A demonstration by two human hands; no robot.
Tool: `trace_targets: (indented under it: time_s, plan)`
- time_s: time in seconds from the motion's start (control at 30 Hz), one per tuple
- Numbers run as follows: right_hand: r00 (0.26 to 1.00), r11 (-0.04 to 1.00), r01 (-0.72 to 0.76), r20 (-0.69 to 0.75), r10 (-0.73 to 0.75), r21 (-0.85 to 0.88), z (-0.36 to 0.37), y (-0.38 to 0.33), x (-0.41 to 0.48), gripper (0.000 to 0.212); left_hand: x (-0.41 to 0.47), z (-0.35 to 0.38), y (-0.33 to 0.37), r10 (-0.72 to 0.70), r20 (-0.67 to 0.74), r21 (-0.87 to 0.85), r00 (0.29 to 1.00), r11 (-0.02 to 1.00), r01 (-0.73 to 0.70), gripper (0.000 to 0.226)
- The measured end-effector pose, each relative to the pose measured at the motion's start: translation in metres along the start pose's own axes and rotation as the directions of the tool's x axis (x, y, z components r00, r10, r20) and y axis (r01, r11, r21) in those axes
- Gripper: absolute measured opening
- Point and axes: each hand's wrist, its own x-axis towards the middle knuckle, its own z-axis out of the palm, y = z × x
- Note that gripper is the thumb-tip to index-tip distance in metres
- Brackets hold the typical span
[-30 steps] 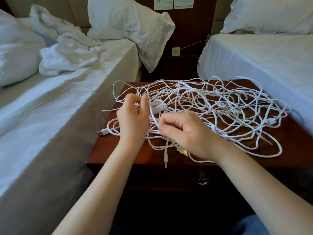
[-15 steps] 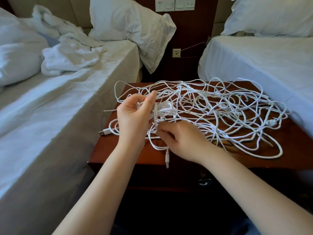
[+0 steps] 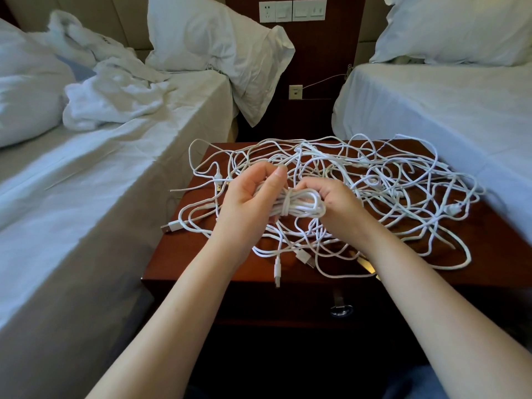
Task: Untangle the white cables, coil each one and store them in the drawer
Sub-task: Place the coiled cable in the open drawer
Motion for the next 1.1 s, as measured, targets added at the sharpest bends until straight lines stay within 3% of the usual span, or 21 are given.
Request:
trace_targets:
  time_s: [0.2,0.33,0.53,0.7,0.87,1.1]
  plan:
    - [0.996,0.989,-0.043,-0.074,0.054,0.143,-0.001,-0.003,0.003,0.032,0.0,-0.001,0.003,-0.024,0.063,-0.026,0.998,0.999,0.026,0.025]
    - [0.996,0.979,-0.035,-0.072,0.051,0.202,-0.001,-0.001,0.004,0.026,-0.001,-0.002,0.002,-0.013,0.136,-0.023,0.991,1.0,0.016,0.014]
    - [0.995,0.938,-0.041,-0.076,0.072,0.343,-0.003,-0.001,0.005,0.027,0.001,-0.004,-0.004,-0.024,0.13,0.073,0.991,0.997,0.014,0.027]
    - [0.986,0.889,-0.076,-0.096,0.133,0.452,-0.003,-0.009,0.005,0.029,0.001,0.0,-0.009,0.013,0.144,0.22,0.99,0.975,-0.044,0.015]
    - [0.983,0.905,-0.043,-0.144,0.114,0.423,-0.003,-0.018,0.003,0.03,0.004,-0.001,-0.016,-0.014,0.078,0.26,0.997,0.966,-0.006,0.012]
    - [0.984,0.948,0.057,-0.18,0.0,0.313,-0.002,-0.029,-0.001,0.031,0.011,0.0,-0.022,0.08,-0.013,0.388,0.997,0.919,-0.069,0.025]
